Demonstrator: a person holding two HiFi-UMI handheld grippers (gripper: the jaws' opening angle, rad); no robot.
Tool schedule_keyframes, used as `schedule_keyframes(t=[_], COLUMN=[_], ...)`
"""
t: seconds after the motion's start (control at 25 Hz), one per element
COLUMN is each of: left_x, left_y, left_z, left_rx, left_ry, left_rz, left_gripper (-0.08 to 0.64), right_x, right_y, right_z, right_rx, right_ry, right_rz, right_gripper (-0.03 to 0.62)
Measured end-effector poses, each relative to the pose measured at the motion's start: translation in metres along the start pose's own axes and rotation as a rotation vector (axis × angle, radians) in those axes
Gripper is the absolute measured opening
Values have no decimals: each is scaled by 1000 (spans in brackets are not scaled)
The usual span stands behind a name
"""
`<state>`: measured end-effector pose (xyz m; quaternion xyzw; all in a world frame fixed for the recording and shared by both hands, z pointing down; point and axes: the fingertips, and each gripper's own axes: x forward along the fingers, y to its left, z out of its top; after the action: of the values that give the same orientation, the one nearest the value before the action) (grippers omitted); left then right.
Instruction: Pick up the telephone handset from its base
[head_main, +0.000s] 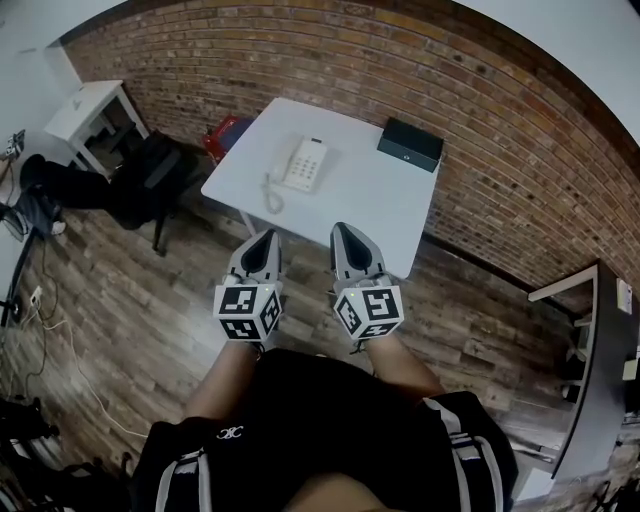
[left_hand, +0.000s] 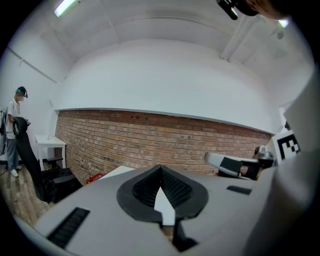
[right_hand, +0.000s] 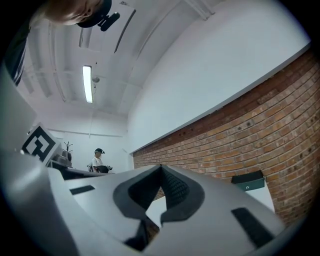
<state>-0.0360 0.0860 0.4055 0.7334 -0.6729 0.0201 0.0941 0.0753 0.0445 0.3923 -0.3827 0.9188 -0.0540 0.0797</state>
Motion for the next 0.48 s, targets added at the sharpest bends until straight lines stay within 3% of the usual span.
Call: schedule_keyframes(t=[0.48], left_x=[20], left_y=[9], left_z=[-8], left_rx=[-3], left_ry=[-10], left_rz=[17], left_gripper=[1], right_x=[21], right_y=[-8], right_z=[-8], right_rx=[-13], right_ry=[4], right_rz=[31], right_gripper=[-2])
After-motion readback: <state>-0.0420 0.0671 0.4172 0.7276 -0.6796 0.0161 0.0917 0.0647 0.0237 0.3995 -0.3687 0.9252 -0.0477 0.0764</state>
